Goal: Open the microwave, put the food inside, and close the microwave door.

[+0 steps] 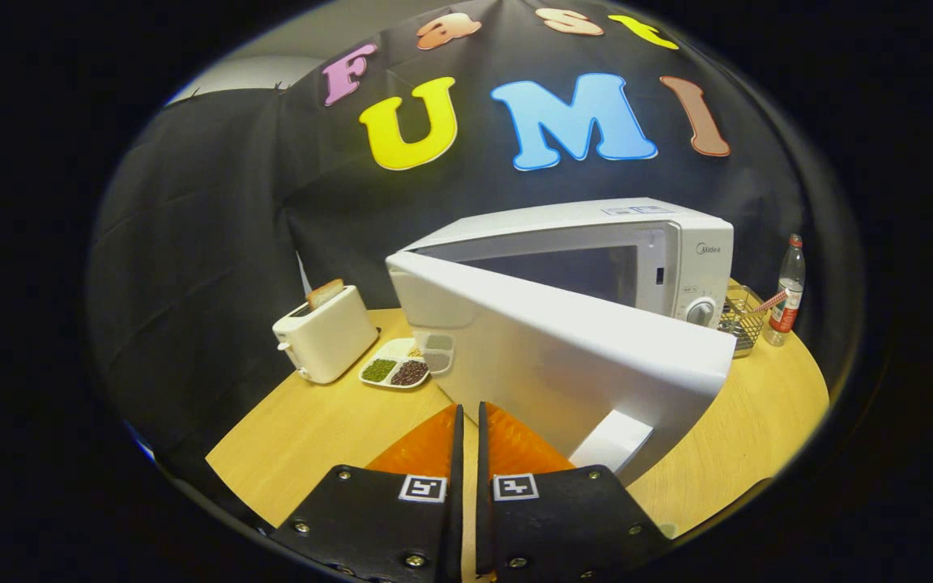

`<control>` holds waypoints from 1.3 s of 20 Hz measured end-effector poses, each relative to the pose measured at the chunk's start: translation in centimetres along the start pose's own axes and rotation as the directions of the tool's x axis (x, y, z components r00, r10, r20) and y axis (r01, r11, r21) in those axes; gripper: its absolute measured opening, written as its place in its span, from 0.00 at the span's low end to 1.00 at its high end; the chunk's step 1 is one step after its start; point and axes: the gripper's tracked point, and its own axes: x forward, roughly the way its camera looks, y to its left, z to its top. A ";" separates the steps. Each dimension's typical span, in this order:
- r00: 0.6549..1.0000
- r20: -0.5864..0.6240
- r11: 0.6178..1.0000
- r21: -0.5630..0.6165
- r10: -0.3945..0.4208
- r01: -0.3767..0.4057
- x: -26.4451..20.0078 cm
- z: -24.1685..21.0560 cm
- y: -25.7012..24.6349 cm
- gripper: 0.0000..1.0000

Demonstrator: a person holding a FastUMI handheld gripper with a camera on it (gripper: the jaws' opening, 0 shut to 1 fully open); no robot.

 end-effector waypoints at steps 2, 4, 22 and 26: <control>1.000 0.004 1.000 0.020 -0.024 0.024 1.1 0.8 -2.0 0.07; 0.999 0.010 0.998 0.036 -0.050 0.049 2.3 1.8 -4.1 0.07; 0.992 0.017 0.991 0.046 -0.129 0.128 9.2 5.8 -12.4 0.10; 0.986 0.049 0.987 0.023 -0.162 0.161 10.0 6.5 -13.0 0.10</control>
